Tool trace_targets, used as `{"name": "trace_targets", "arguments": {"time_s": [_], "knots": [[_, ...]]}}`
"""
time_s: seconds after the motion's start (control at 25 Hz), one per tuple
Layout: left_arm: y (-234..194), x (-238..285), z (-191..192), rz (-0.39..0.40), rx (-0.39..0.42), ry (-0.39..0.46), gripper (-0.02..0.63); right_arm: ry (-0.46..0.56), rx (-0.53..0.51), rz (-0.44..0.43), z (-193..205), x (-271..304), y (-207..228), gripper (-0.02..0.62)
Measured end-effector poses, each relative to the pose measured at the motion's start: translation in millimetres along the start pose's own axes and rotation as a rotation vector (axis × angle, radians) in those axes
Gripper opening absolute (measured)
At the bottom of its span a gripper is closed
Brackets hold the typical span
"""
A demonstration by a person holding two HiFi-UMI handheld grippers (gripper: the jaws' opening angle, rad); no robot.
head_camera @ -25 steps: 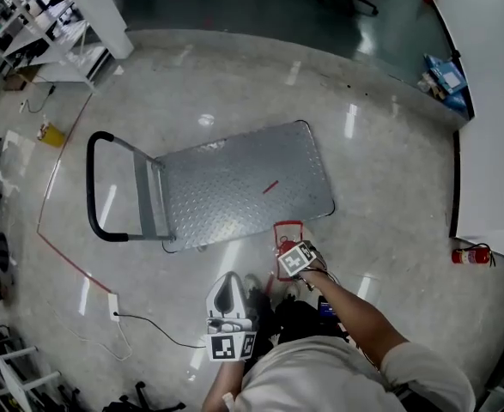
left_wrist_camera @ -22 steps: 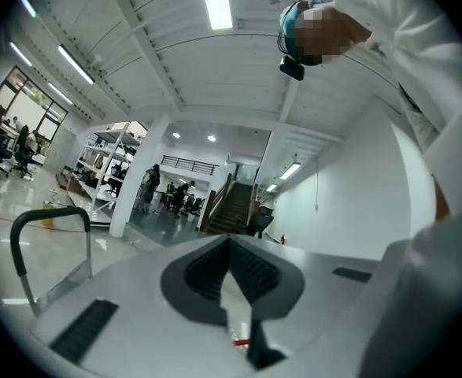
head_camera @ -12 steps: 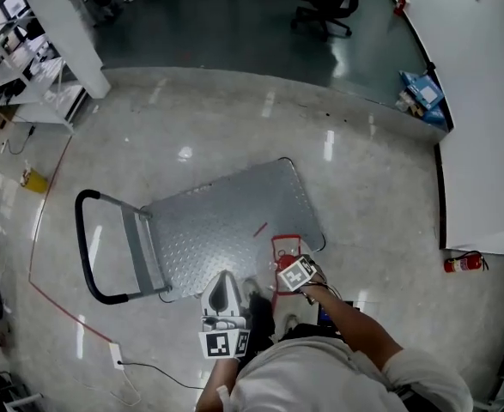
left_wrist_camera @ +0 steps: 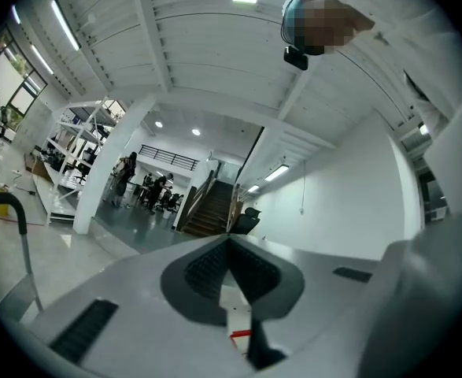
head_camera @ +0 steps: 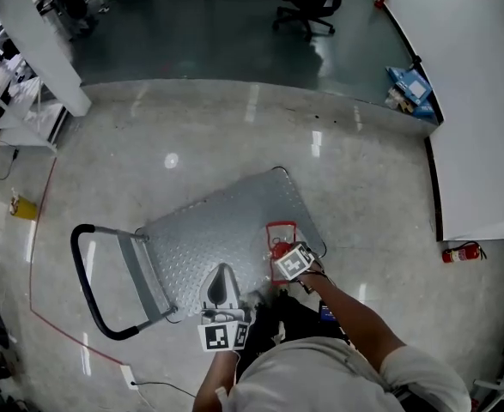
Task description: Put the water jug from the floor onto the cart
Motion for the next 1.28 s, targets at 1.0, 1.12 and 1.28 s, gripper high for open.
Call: {"name": "trace_targets", "arguments": {"time_s": [1.0, 1.12, 1.28], "knots": [[-72, 100, 62, -0.092, 0.022, -0.096, 0.003, -0.055, -0.001, -0.017, -98, 141, 46, 0.307], [-73, 98, 66, -0.101, 0.020, -0.113, 0.003, -0.062, 0.003, -0.024, -92, 153, 46, 0.307], [-77, 93, 70, -0.108, 0.022, -0.122, 0.003, -0.036, 0.006, -0.032, -98, 159, 48, 0.307]]}}
Point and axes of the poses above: the fingertips, and each gripper's own axes: x forward along the fingers, y to its right, z out of its underside, the point moved 2 cm from there along -x, backward along the fingers, and after that the axes turned 8 degrees about z, right-handed, at the moved point
